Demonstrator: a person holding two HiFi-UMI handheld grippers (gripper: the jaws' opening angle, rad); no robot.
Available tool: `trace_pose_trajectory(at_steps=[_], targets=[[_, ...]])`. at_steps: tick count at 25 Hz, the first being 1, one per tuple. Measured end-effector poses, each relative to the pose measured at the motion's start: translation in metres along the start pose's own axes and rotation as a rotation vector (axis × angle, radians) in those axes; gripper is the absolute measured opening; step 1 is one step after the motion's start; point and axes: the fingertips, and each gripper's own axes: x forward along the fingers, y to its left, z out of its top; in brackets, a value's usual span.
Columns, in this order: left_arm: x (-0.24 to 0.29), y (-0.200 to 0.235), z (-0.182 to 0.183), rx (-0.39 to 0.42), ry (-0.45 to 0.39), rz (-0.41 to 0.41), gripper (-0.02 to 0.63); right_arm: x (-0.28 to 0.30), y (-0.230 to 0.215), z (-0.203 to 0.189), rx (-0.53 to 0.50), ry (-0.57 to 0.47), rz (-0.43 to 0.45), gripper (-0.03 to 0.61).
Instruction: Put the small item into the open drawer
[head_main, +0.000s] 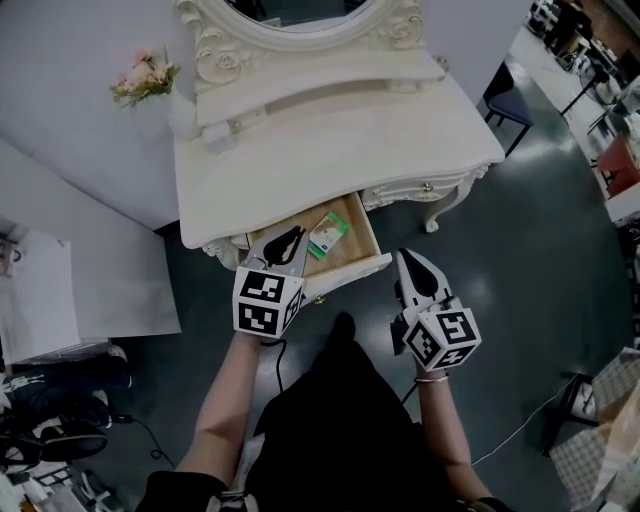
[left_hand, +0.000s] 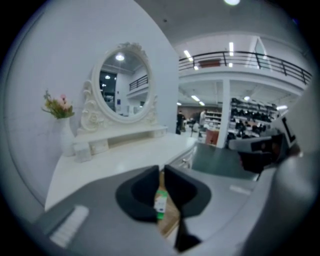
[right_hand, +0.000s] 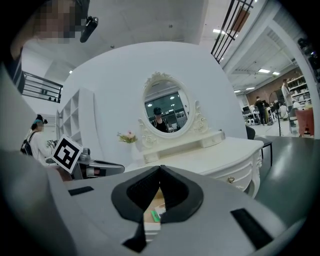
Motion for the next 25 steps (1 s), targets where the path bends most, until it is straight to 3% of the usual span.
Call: trace_pose_trajectory(at_steps=[12, 25], targets=[[-0.056, 0.005, 0.01, -0.063, -0.131, 0.042, 0.006, -0.018, 0.026, 0.005, -0.037, -0.022, 0.013, 0.005], [-0.097, 0.013, 0.005, -0.128, -0.205, 0.078, 0.006, -0.029, 0.049, 0.007, -0.069, -0.042, 0.016, 0.005]])
